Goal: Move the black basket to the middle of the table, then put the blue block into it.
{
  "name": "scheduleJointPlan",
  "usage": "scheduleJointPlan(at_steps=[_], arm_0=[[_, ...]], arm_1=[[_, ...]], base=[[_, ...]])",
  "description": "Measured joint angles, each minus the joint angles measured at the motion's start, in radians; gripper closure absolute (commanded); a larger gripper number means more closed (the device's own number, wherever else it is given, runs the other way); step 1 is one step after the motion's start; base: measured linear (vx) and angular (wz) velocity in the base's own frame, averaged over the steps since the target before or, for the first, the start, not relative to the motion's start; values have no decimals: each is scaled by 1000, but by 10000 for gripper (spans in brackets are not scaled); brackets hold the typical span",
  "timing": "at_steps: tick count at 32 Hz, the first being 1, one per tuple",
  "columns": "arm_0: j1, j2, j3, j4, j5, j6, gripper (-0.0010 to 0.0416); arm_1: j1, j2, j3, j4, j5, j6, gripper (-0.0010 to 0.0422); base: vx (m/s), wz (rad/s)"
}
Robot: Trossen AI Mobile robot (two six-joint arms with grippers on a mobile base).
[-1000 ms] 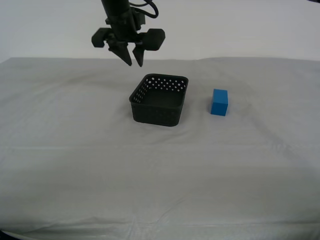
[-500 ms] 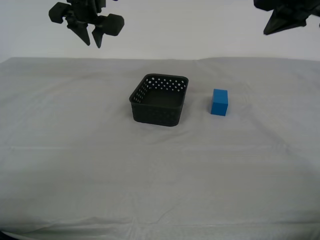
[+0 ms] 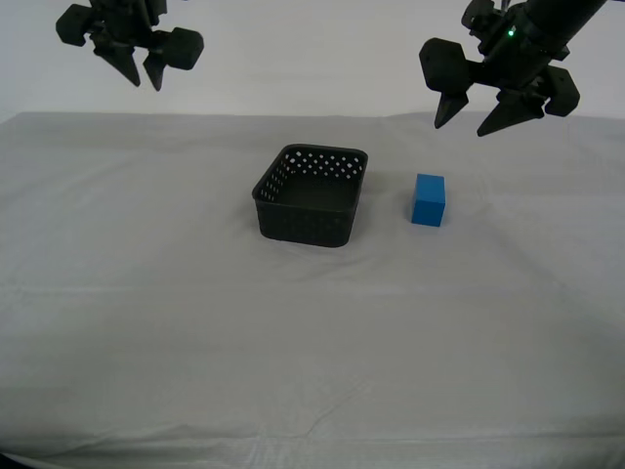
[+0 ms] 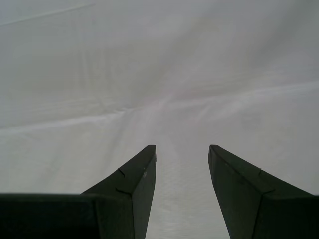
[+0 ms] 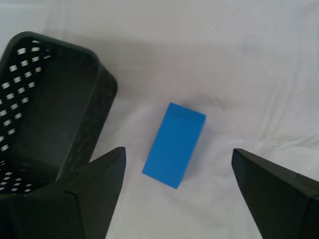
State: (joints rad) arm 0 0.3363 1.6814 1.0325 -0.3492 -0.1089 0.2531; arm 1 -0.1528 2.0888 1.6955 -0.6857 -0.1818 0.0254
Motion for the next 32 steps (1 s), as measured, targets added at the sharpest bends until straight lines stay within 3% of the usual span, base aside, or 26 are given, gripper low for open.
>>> scheduleJointPlan(at_steps=[2,4,9,10,15,18,19,21,25,32], arm_0=[[20,-2,2,3,33,13,90],[31,4,0,2,34,37,101],[58,47,2,3,36,66,102],[62,56,1,5,35,86,96],[64,65,2,5,47,133,88],[68,64,1,5,49,172,95],[70,64,0,5,50,221,92],[72,64,0,-4,53,241,89],[72,68,0,0,68,248,95],[87,216,4,45,58,280,97]], arm_1=[[16,0,-10,9,0,0,273],[19,0,-12,9,1,0,273],[21,0,-12,23,55,0,273],[22,0,-12,23,63,0,273],[23,0,-12,27,64,0,273],[23,0,-12,31,64,0,273],[23,0,-12,34,81,0,273],[23,0,-12,38,115,0,273],[23,0,-12,40,116,0,273],[22,0,-12,47,116,-3,273]], base=[[0,0],[0,0],[0,0],[0,0],[0,0],[0,0],[0,0],[0,0],[0,0],[0,0]])
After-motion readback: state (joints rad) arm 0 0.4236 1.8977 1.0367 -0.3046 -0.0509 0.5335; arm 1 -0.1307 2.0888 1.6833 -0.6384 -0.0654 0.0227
